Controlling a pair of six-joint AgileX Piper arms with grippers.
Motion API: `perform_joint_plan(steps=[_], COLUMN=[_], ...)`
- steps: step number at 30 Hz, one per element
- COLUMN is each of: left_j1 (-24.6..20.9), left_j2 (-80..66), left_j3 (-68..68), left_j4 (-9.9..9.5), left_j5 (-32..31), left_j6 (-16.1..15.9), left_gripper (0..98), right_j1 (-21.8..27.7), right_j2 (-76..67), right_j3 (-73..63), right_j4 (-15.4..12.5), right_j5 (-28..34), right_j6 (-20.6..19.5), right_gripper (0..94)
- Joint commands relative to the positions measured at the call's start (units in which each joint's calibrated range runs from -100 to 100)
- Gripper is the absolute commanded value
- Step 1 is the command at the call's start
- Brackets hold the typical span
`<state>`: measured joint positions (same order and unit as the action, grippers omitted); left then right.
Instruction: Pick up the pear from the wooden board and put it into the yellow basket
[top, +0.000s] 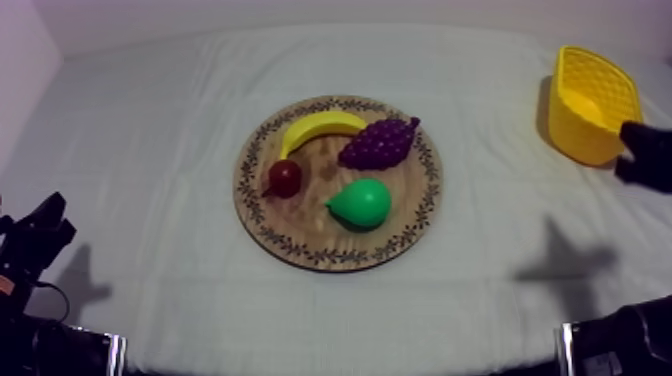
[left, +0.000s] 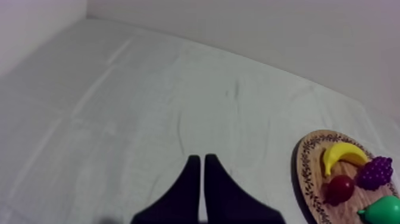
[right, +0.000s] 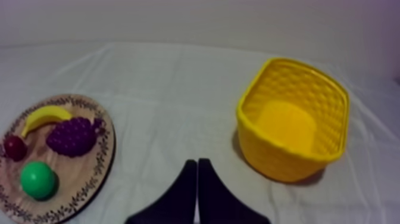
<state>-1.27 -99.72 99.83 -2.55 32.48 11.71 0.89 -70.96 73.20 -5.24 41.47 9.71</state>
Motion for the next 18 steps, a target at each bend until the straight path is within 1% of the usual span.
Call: perform_joint_plan(steps=[1, 9, 13, 18], left_j1=[0.0, 0.0, 0.0, 0.0], left_j2=[0.0, 0.0, 0.0, 0.0], left_j3=[-0.1, -0.1, -0.1, -0.1], left_j4=[-0.01, -0.01, -0.01, -0.01], left_j5=[0.0, 0.0, 0.0, 0.0], left_j6=[0.0, 0.0, 0.0, 0.0], left_gripper=[0.1, 0.1, 0.1, 0.1], right_j1=[-0.1, -1.8, -4.5, -7.7], right_j2=[10.4, 27.4, 35.2, 43.1], right_j3=[-17.7, -35.8, -42.1, -45.3], right_j4=[-2.9, -9.2, -10.4, -11.3], right_j5=[5.6, 17.6, 23.5, 27.5], right_j6=[3.6, 12.5, 16.2, 21.8], right_gripper=[0.4, 0.6, 1.0, 1.3])
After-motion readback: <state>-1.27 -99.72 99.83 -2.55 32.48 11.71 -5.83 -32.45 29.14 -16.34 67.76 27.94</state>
